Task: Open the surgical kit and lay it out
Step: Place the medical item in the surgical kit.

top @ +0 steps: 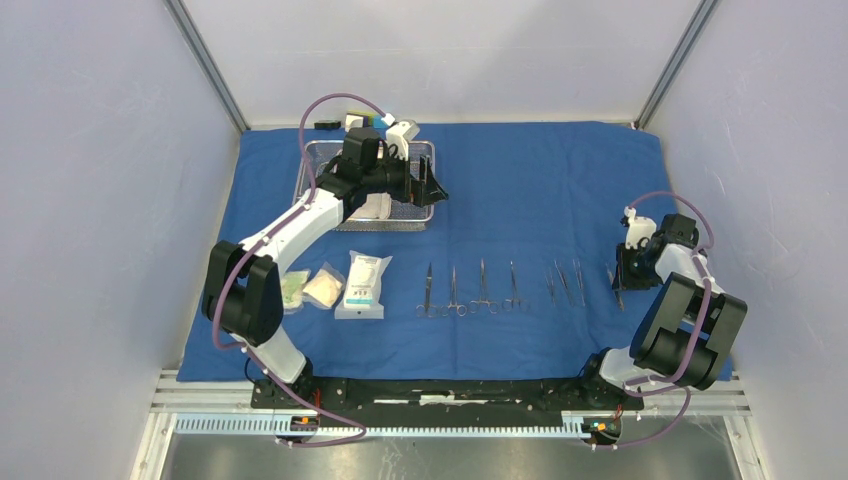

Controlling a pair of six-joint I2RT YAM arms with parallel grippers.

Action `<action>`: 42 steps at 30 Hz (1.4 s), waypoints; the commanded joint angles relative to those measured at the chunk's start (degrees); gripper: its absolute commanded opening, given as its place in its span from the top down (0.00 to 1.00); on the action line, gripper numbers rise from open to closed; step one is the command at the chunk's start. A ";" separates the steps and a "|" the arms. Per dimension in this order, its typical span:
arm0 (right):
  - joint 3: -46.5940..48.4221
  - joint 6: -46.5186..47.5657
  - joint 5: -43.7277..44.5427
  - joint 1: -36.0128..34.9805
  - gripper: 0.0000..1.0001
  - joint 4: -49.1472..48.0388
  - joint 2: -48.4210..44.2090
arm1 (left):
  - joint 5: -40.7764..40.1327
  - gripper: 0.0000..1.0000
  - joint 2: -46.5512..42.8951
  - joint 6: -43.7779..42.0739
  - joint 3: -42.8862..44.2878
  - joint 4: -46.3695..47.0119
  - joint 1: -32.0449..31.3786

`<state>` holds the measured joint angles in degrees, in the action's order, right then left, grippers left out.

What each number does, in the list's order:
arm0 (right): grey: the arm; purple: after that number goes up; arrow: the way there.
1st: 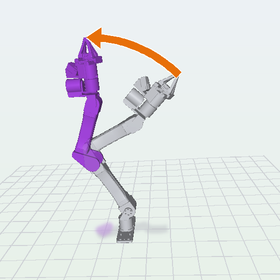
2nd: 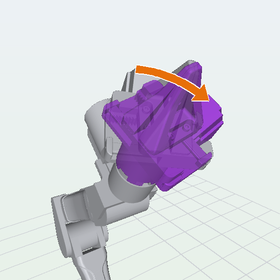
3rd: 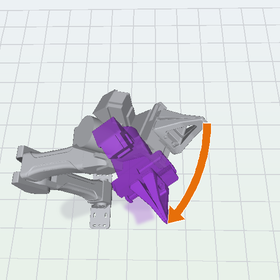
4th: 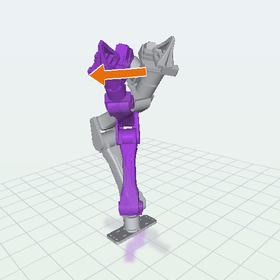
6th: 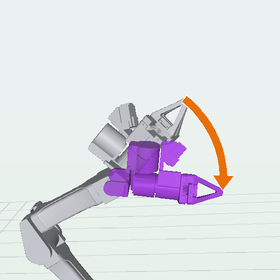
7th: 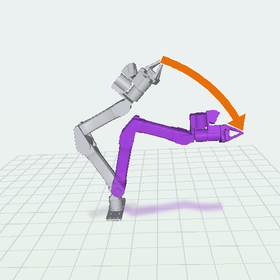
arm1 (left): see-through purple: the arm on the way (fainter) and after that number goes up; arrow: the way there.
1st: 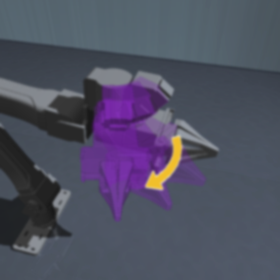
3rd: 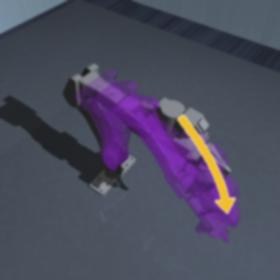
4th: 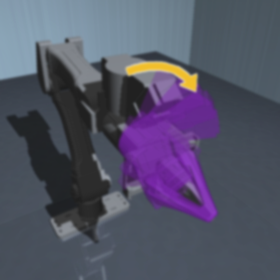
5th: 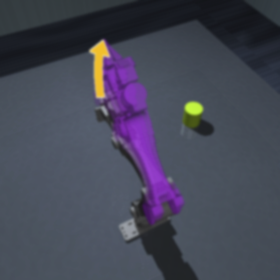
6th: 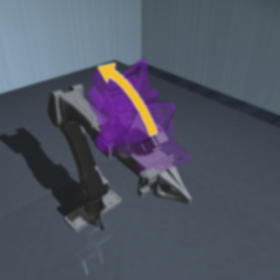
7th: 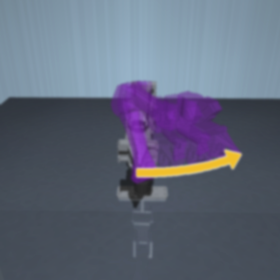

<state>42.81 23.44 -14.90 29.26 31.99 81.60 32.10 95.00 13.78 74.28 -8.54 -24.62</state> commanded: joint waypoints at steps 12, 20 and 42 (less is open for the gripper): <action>1.14 -0.92 0.22 0.19 0.73 -1.02 -1.14 | 1.39 0.00 -2.75 -2.00 0.14 0.45 -0.16; 0.46 -3.71 1.59 0.19 0.75 -3.18 -2.55 | 1.73 0.00 -3.01 -1.74 -0.05 0.45 -0.10; 1.37 -3.22 -6.05 0.19 0.68 -5.45 -5.65 | 0.75 0.00 -4.53 -3.14 -1.54 0.26 1.04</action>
<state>42.76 19.79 -18.59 29.26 28.40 77.17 33.12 93.89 13.76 73.52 -8.78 -24.45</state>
